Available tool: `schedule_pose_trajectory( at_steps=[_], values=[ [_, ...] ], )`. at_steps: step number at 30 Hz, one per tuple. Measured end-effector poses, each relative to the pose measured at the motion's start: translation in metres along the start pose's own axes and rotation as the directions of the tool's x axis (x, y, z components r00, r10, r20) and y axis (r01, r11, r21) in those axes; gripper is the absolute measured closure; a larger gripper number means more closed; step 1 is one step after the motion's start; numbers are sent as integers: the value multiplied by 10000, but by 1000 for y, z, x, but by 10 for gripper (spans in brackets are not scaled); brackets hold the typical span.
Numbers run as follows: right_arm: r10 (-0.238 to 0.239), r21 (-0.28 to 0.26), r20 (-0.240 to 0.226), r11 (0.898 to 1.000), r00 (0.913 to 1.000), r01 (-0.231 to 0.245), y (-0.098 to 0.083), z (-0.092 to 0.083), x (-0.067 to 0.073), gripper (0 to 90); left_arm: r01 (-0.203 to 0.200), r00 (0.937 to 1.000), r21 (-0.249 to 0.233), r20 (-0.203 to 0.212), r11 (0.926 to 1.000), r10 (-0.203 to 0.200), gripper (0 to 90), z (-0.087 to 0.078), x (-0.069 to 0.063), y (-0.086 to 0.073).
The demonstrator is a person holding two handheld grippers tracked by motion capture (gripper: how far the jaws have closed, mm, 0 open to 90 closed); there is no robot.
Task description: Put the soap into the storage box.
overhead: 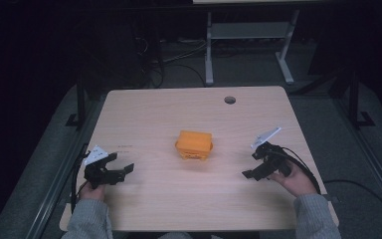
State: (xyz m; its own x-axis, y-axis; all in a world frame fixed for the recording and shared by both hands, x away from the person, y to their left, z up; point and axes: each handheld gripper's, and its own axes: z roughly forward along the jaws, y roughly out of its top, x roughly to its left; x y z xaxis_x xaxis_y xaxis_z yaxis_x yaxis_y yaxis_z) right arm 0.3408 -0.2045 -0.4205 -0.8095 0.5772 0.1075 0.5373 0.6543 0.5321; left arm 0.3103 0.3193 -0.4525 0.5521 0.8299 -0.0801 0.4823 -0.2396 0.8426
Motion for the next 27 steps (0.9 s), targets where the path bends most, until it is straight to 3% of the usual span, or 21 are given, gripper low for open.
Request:
schedule_pose_trajectory(
  at_steps=[12,27],
  values=[
    [521,-177,211,9985,9984,-517,-37,-8,3,166,-80,10000,26,24,10000,80,138,1,-2,0],
    [962,-440,274,9945,9950,-949,-67,-12,10,167,-255,9995,-28,208,9997,255,138,2,-6,-1]
  ],
)
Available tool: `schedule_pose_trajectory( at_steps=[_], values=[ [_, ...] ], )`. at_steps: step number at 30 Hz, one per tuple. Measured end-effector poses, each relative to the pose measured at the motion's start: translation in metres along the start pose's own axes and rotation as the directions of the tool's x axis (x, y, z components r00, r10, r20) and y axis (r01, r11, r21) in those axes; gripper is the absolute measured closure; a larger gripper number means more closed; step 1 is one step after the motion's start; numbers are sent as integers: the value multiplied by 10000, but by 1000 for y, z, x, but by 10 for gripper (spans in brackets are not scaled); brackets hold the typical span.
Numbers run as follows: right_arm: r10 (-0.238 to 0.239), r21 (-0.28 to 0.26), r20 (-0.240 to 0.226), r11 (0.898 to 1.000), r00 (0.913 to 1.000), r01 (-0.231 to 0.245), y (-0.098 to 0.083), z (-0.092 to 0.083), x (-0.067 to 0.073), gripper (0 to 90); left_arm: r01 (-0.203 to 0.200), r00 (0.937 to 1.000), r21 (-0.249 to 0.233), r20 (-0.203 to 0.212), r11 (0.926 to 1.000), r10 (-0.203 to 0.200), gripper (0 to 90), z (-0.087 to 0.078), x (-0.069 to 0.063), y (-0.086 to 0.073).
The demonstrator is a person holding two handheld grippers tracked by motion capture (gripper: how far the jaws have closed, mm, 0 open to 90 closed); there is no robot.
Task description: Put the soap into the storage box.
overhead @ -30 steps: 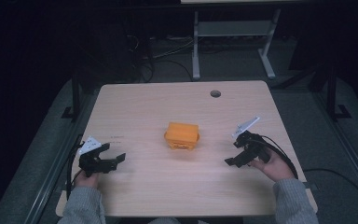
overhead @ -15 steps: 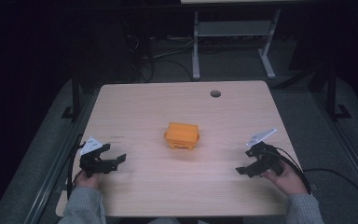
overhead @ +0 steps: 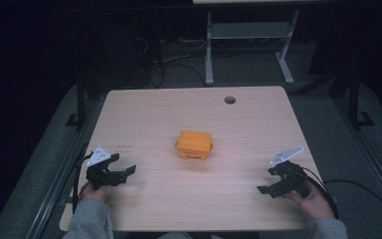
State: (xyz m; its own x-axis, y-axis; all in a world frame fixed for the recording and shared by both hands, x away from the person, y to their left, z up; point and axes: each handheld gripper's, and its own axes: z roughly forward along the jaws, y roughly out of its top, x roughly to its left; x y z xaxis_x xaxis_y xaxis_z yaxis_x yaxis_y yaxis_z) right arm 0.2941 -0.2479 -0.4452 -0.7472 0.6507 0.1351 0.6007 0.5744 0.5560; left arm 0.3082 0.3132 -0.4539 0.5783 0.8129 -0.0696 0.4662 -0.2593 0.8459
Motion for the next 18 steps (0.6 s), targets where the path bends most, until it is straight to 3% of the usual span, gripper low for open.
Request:
schedule_pose_trajectory(
  at_steps=[10,18],
  values=[
    [505,-370,173,9981,9986,-499,-19,-5,5,167,-59,10000,-5,-5,10000,59,138,0,0,0],
    [821,-668,507,9947,9953,-787,-31,-12,19,158,-78,10000,4,-59,10000,78,138,1,0,1]
  ],
)
